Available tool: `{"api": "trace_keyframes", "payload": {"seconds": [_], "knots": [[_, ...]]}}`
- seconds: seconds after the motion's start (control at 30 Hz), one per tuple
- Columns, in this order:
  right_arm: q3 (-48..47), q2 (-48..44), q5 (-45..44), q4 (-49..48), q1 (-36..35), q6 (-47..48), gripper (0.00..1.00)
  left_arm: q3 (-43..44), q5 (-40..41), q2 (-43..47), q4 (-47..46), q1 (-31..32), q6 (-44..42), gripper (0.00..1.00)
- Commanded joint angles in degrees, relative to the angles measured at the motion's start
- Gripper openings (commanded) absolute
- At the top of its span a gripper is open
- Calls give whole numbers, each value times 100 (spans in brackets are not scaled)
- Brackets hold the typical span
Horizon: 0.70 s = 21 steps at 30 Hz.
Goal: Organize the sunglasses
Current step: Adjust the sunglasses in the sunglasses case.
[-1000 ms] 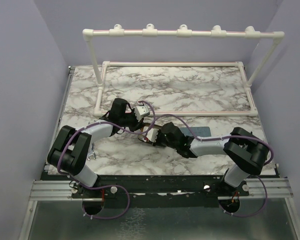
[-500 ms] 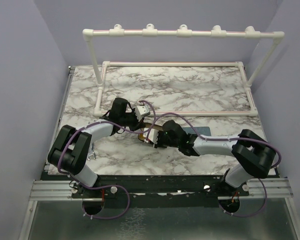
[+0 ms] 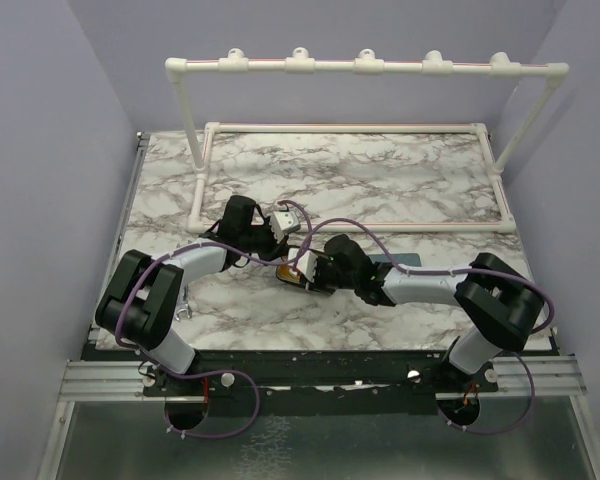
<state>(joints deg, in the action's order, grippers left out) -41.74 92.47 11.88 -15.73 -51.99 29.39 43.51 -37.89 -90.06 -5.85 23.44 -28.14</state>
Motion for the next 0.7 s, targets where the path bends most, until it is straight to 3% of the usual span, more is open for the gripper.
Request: {"api": "trace_keyframes", "payload": {"seconds": [0.0, 0.27, 0.67], "knots": [[-141, -121, -107, -31, 79, -214, 23, 26, -166, 51, 133, 65, -172, 0], [-64, -538, -84, 125, 172, -367, 33, 44, -182, 37, 154, 64, -183, 0], [75, -568, 40, 173, 562, -674, 34, 69, -191, 15, 198, 64, -201, 0]]}}
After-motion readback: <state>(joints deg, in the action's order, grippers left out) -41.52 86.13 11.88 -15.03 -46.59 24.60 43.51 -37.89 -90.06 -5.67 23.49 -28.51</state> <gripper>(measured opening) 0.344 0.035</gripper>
